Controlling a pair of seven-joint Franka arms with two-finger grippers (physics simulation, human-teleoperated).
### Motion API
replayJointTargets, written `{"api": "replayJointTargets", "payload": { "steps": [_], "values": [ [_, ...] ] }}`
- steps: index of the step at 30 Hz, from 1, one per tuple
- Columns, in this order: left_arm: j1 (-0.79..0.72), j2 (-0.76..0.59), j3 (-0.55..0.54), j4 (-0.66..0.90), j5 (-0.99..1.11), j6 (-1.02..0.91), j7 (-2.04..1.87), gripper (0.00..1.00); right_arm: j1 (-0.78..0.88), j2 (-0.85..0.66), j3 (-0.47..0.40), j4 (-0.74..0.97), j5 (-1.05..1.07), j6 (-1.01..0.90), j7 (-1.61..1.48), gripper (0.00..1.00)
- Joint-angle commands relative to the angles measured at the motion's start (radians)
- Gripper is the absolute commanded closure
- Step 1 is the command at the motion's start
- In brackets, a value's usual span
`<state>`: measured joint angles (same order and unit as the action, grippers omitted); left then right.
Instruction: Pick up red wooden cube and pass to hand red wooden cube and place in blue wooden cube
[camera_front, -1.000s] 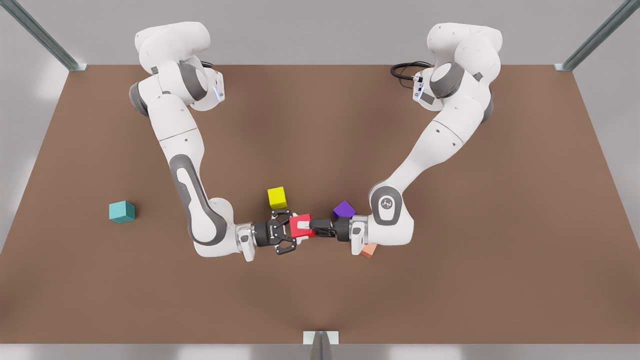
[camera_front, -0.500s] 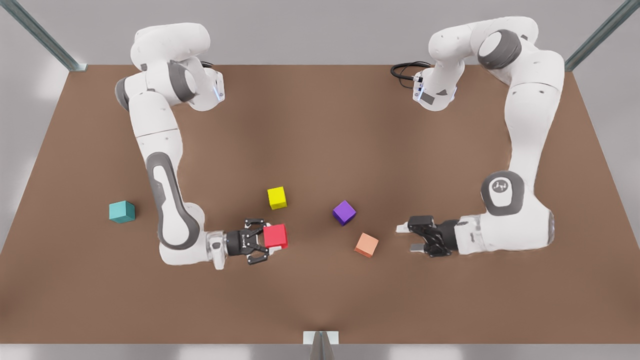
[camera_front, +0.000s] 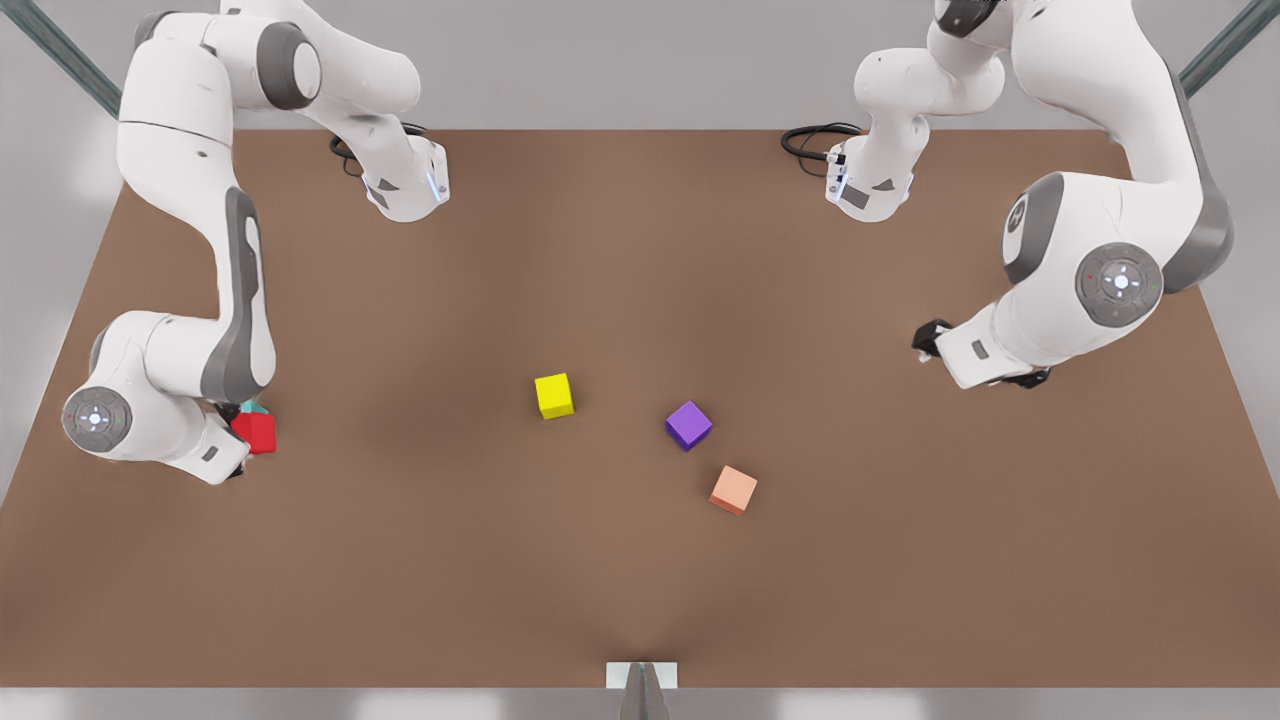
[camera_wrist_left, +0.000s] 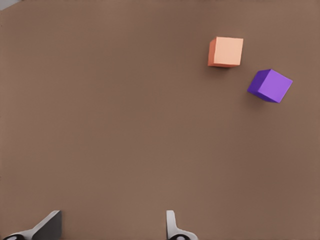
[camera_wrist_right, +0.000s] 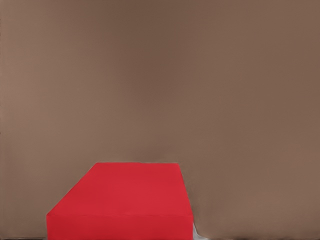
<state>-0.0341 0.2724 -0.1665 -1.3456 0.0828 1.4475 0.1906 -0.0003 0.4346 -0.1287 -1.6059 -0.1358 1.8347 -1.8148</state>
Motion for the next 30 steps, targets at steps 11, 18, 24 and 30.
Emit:
{"api": "replayJointTargets", "payload": {
  "steps": [11, 18, 24, 30],
  "values": [
    [0.019, 0.039, -0.005, 0.033, 0.006, -0.029, -0.082, 0.00, -0.093, -0.112, -0.022, -0.387, -0.217, 0.581, 0.364, 0.54],
    [0.016, 0.039, -0.007, 0.034, 0.006, -0.029, -0.083, 0.00, -0.150, -0.099, -0.022, -0.447, -0.219, 0.673, 0.353, 0.53],
    [0.017, 0.039, -0.007, 0.034, 0.006, -0.029, -0.083, 0.00, -0.164, -0.099, -0.020, -0.480, -0.219, 0.678, 0.353, 0.53],
    [0.020, 0.039, -0.004, 0.036, 0.006, -0.029, -0.083, 0.00, -0.184, -0.074, -0.019, -0.480, -0.212, 0.689, 0.353, 0.53]
  ]
}}
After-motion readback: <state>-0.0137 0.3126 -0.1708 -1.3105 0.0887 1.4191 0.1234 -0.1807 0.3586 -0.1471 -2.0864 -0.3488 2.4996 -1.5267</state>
